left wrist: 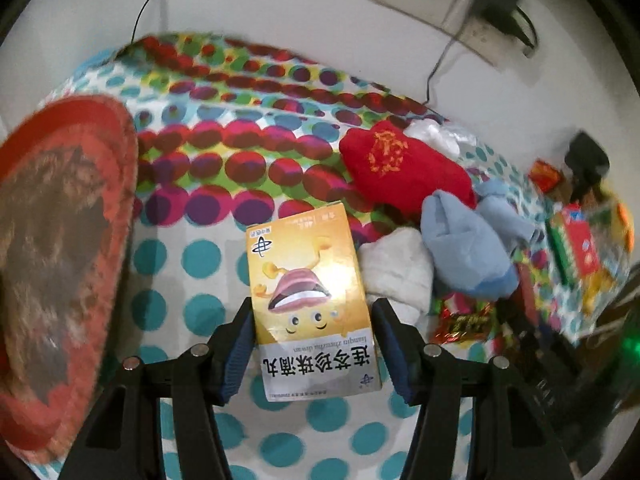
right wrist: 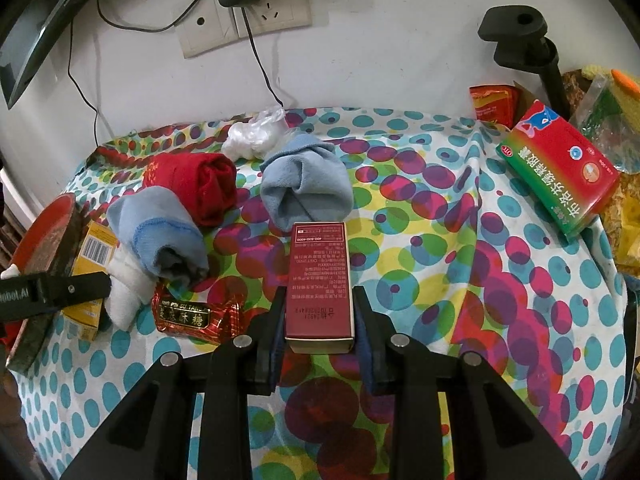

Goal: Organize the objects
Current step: 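Grasp the yellow box with the left gripper while the right grasps the red box, then carry the yellow box with the left gripper onto the tray and release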

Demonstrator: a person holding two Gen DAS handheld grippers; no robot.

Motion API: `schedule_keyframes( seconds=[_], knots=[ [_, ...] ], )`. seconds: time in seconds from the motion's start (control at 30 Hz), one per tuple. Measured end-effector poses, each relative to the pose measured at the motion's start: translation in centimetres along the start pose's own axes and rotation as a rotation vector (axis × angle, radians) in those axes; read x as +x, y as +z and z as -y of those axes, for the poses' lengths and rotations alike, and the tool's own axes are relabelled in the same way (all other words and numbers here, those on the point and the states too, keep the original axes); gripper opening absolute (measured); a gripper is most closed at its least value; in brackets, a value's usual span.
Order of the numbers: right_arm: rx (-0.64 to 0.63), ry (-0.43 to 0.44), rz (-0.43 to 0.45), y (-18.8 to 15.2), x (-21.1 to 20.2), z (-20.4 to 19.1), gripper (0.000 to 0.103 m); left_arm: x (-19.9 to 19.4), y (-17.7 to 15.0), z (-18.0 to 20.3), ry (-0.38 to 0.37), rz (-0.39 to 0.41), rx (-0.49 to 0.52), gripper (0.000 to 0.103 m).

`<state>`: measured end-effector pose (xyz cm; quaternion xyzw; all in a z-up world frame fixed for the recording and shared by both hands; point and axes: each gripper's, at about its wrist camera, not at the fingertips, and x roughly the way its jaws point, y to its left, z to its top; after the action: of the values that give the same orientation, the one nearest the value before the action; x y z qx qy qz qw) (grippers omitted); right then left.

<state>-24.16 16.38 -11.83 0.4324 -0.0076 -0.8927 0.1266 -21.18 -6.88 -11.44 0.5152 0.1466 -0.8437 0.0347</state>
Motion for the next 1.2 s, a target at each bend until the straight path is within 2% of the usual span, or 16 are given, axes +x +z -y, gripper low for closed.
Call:
schedule_keyframes(
  seconds=[0.2,0.47,0.73,0.87,1.2],
  knots=[
    [-0.006,-0.009,-0.001,0.0,0.0,0.0,0.029,-0.6,-0.9,-0.4,0.077,0.017,0.102,0.058],
    [-0.041,-0.051,-0.007,-0.1,0.2,-0.6,0.029,-2.6,-2.1,-0.4,0.201,0.091,0.24,0.058],
    [-0.067,-0.085,-0.012,0.0,0.3,-1.2,0.029,-4.6,-2.2,-0.7,0.234,0.14,0.301,0.058],
    [-0.057,-0.074,-0.01,0.1,0.2,-1.2,0.028,-5.4,-2.2,-1.2,0.244,0.148,0.319,0.058],
    [-0.059,-0.078,-0.011,0.2,0.0,-1.1,0.028,-7.5,-1.4,-4.4,0.274,0.162,0.288,0.058]
  ],
)
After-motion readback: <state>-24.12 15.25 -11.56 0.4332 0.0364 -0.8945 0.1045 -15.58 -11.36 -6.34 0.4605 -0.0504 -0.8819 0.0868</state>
